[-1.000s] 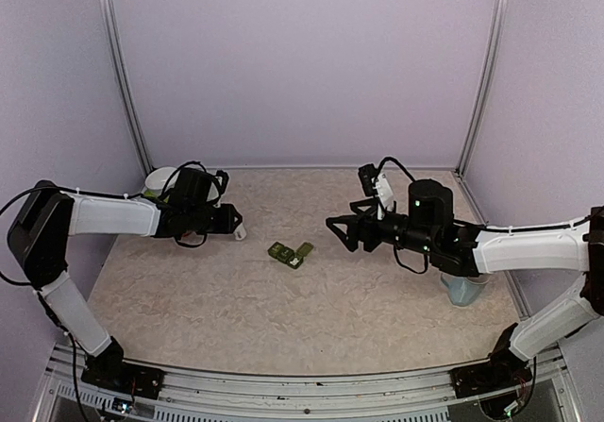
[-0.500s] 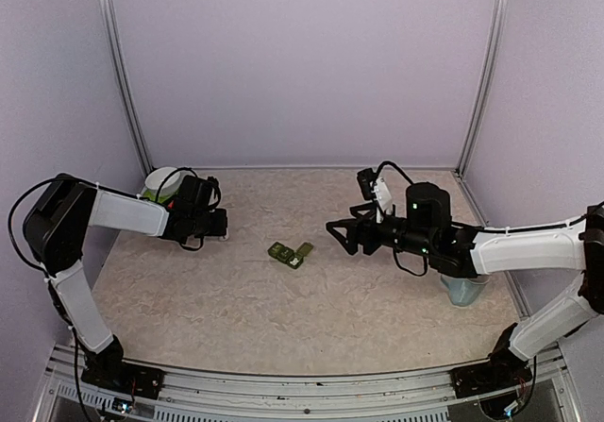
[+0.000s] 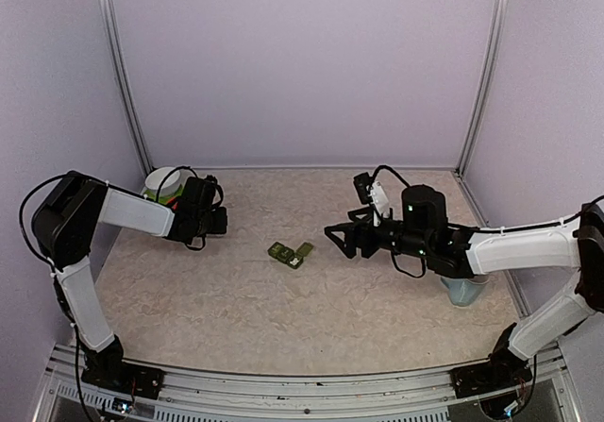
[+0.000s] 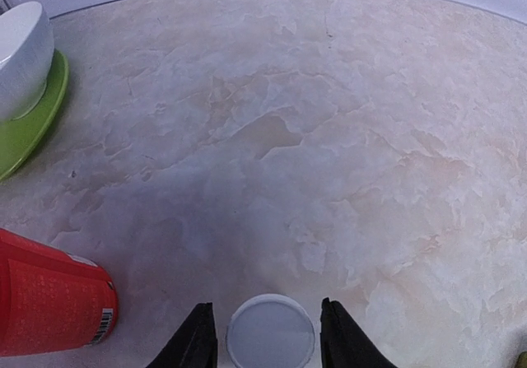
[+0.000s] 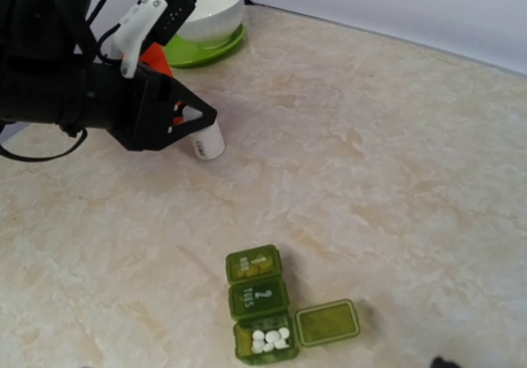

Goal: Sort the pills into containers
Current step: Place the pill bottle at the center of the board, then hold the pill container at the center of the board.

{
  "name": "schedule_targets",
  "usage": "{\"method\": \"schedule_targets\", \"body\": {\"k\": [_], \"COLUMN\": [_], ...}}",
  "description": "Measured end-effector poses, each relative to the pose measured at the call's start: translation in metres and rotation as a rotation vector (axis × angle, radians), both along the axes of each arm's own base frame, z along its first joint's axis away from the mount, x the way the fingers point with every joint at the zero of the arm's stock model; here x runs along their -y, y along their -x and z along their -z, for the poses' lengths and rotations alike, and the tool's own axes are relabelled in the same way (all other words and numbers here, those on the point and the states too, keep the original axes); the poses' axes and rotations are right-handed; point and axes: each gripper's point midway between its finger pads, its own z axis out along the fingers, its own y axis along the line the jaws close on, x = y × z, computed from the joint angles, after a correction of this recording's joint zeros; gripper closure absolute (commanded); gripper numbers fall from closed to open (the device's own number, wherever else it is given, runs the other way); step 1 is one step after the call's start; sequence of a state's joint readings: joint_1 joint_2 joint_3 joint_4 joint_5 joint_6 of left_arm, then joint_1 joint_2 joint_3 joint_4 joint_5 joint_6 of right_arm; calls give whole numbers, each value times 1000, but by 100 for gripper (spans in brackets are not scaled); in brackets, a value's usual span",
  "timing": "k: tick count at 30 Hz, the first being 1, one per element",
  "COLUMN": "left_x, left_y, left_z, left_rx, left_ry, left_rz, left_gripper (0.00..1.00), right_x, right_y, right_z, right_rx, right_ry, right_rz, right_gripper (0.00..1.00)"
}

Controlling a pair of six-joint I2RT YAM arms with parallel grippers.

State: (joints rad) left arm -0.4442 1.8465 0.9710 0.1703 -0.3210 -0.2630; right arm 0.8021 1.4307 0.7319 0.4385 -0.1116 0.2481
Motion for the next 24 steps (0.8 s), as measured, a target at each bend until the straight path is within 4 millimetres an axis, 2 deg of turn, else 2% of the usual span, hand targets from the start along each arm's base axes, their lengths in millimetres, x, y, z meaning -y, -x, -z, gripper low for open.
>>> {"method": "schedule_targets", "body": {"k": [3,8,11,13,16,18,20,24], "left_x": [0,1,4,9,20,33,48,77], "left_y": [-1,-2,-2,-2,0,6,14,31], "left_z": [-1,-8,-24,-42,-67,-75,-74,-59], "left_rx": [7,21,51,85,135,154,151,101], "left_ry": [-1,11,34,64,122,165,198,261], "left_rz": [0,2,8,23,58,110,169,298], "left_gripper": [35,21,11,2,1,1,1,1], "right_x": [0,-2,-5,-8,-12,-15,-17,-24], "right_y": [0,-1,-1,-2,-7,-13,-17,-27], "right_z": [2,10,16,21,25,26,27,31], "right_rx": [-3,-19,-37,-55,-86,-105,-129,-179], "right_ry": [3,13,21,27,24,20,13,-7], "right_rz": [0,-6,-15,-23,-30,-32,-37,-50], "right_gripper": [14,14,14,14,14,14,14,14]}}
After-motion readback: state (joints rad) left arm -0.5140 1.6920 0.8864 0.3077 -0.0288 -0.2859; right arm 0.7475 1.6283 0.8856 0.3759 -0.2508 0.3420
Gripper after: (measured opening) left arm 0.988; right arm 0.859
